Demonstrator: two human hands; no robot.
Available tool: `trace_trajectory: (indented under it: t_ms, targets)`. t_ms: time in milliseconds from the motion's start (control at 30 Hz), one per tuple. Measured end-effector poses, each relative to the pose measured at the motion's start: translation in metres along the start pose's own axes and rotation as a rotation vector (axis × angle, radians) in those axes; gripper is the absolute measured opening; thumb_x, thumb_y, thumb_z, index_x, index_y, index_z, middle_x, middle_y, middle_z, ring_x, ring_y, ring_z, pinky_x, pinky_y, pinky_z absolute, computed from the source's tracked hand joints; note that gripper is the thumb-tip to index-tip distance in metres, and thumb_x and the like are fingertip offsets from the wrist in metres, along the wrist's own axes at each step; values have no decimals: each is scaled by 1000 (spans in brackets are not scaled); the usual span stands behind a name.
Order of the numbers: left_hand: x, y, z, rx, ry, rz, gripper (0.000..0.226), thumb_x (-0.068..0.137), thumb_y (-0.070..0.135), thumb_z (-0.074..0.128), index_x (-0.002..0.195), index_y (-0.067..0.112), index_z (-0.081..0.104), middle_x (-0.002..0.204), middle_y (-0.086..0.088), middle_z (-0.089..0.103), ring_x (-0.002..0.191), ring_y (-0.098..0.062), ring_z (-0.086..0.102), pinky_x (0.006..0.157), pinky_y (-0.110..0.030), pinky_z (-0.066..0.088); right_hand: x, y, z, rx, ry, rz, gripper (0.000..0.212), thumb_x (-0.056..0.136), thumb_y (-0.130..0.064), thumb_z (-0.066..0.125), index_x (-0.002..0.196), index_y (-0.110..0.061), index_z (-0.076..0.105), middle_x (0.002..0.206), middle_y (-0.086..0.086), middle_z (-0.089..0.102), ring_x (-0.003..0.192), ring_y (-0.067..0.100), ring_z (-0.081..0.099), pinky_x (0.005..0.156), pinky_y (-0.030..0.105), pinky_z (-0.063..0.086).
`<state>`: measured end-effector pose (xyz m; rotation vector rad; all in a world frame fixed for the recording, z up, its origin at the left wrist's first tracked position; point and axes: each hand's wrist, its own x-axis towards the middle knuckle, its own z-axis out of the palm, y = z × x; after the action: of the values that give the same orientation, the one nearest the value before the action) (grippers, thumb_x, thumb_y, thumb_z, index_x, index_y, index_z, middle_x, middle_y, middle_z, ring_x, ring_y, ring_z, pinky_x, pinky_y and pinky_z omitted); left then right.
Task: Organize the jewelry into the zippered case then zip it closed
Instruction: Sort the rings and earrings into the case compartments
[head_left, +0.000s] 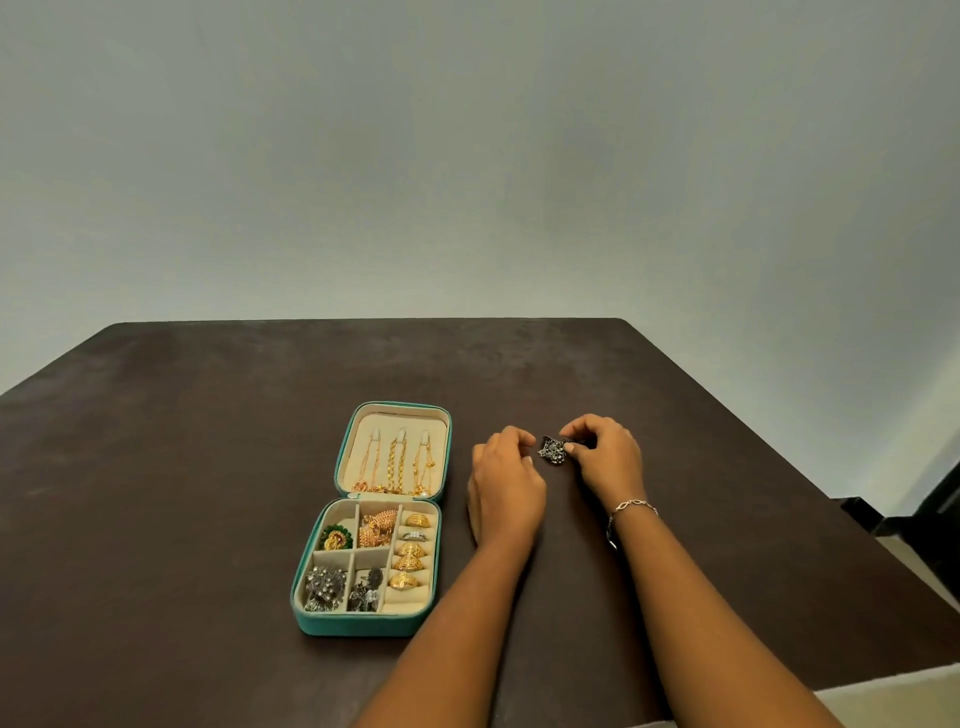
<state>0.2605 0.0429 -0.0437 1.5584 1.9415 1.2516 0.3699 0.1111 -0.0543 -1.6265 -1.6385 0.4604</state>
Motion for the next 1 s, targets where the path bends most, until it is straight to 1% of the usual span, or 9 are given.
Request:
trace_trajectory:
  t_ms: [133,300,400,500,567,700,833,933,1000]
  targets:
    - [3,5,-2,-10,-5,-23,20,91,12,47,106,22,57,107,2,58,110,-16,49,87,-29,39,-6,-2,-6,201,61,14,14,76,-1,66,76,-15,65,79,1,67,78,15,60,78,28,45]
    - [8,9,0,10,-16,-19,21,92,14,45,108,22,57,109,0,59,112,-17,48,87,-31,40,-8,-2,-11,615,104,18,25,78,8,61,70,-15,61,77,6,67,74,10,63,70,19,48]
    - [13,10,2,23,-27,-32,21,93,15,45,108,24,56,109,0,58,110,-18,49,87,-31,40,-8,-1,-20,917,169,78,24,83,9,54,76,-13,59,67,-4,70,66,0,65,61,12,49]
    - [16,13,2,22,-27,-52,21,94,17,45,109,25,57,108,0,56,107,-20,53,89,-33,42,-6,0,-25,1108,188,137,24,87,6,49,82,-14,60,63,-8,70,64,3,66,54,12,48]
    - [18,13,4,35,-26,-52,19,94,19,46,109,24,57,110,-1,57,108,-21,52,90,-34,42,-7,-1,-26,1151,174,136,23,88,6,48,83,-12,61,63,-7,70,64,4,67,53,11,47]
    - [27,9,13,122,-34,-7,18,93,26,49,108,21,57,111,0,60,115,-18,44,87,-33,40,-8,-3,-25,1159,107,118,21,88,4,47,85,-12,61,67,-6,71,68,7,68,60,14,49]
    - [36,9,22,226,-78,32,26,91,36,52,111,20,58,114,-1,58,117,-19,40,87,-31,39,-9,-2,-24,1203,57,151,18,89,2,47,87,-10,61,70,-1,73,73,12,70,63,15,51]
    - [38,11,24,269,-82,48,19,91,34,52,98,19,61,110,-2,57,115,-20,41,85,-31,39,-7,0,-23,1200,30,176,17,88,3,47,86,-7,60,69,1,72,72,13,70,66,17,51]
    - [38,10,25,239,-73,50,15,91,31,52,93,19,60,106,-2,58,112,-19,42,84,-31,38,-7,0,-23,1191,25,188,17,88,5,48,84,-6,61,68,2,72,72,14,70,69,18,52]
